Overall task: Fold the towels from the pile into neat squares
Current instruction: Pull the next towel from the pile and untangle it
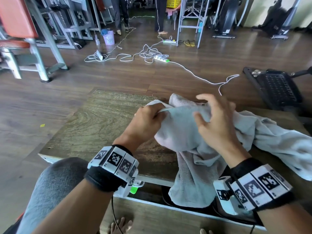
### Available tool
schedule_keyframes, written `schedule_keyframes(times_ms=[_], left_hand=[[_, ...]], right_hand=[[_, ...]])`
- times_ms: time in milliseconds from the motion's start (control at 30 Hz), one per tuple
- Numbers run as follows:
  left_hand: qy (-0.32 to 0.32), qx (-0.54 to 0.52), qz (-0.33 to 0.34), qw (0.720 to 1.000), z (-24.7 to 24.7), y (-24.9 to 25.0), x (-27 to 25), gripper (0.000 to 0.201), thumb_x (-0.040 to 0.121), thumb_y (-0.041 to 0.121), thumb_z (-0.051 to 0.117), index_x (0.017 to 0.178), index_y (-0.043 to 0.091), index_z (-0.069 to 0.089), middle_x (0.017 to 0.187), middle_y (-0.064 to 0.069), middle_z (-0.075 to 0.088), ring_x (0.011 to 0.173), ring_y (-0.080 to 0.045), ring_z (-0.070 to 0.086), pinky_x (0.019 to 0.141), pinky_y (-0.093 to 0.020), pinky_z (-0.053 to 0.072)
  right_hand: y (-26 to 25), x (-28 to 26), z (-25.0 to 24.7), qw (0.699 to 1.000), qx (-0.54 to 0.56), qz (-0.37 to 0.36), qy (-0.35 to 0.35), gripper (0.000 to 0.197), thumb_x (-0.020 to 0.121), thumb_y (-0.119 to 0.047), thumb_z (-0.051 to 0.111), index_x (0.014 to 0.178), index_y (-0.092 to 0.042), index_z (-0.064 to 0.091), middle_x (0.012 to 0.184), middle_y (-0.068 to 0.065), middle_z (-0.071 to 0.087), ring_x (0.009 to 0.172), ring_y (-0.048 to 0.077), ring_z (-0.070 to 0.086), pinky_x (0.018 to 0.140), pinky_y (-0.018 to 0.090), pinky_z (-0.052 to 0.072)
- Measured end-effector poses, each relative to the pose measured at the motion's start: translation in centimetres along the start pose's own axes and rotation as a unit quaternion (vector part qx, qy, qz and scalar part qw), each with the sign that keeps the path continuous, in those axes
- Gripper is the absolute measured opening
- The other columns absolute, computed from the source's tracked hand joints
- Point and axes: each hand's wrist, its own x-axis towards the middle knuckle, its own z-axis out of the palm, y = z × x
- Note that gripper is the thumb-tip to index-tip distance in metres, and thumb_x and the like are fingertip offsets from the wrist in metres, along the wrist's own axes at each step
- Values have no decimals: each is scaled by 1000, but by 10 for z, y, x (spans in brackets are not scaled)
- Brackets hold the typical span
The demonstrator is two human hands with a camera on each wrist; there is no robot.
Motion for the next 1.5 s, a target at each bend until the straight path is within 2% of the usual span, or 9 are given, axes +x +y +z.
schedule_keyframes(times_ms=[100,267,433,667,800,967,1200,1333,1500], left_hand=[[-42,-49,69,996,7,9,-5,12,96,10,54,86,11,60,69,5,61,64,-3,53,57,-18,38],[4,14,57,998,9,-1,-1,13,90,6,55,78,3,60,61,-4,54,55,-13,41,52,-20,28],[70,66,3,995,1,-16,6,16,92,6,54,81,11,64,69,1,67,56,-14,61,50,-14,44],[7,-2,90,996,13,3,-5,17,92,12,47,97,10,63,76,-5,68,66,-24,63,59,-37,51],[15,95,90,991,12,-6,-3,19,95,28,42,93,18,57,68,1,67,62,-27,63,62,-35,45],[78,177,28,981,2,-7,1,10,82,23,56,87,18,63,64,6,66,55,-24,59,85,-38,48],[33,132,-103,985,-19,-22,-1,24,76,15,63,90,28,76,70,6,71,68,-19,65,83,-37,49],[37,75,-45,996,-19,-23,-1,15,88,19,60,84,21,75,89,-1,70,79,-25,67,74,-38,54],[31,15,44,998,-8,-16,-5,17,89,17,58,81,7,69,78,2,60,70,-20,59,63,-34,49]], right_hand=[[-10,-10,8,994,-5,-44,-98,40,86,-34,69,125,-31,63,135,0,49,122,26,34,104,29,26],[-6,-1,3,999,-22,-43,-3,15,86,-23,61,88,-19,74,99,0,63,96,31,49,85,45,46],[-1,5,-6,997,2,40,65,19,89,-16,55,97,-16,72,98,5,61,94,25,44,80,32,36],[-10,-15,15,991,-32,-62,-113,40,87,-44,58,122,-27,64,127,-2,54,118,24,39,103,31,28],[-11,-7,10,997,-7,-69,-40,22,93,-35,54,82,-21,67,86,-4,59,86,24,52,83,48,46],[-17,2,-4,993,76,-63,71,25,98,-27,54,79,-14,63,77,-1,55,76,27,53,71,49,45],[0,12,-24,984,73,9,161,25,98,-22,51,84,-5,63,75,3,57,76,30,51,68,40,37],[20,11,-16,989,61,111,71,22,89,-20,51,103,-18,67,92,1,69,93,31,62,82,38,48],[1,-9,10,995,-23,-34,-95,56,82,-41,64,133,-20,56,122,0,62,115,26,53,103,41,34]])
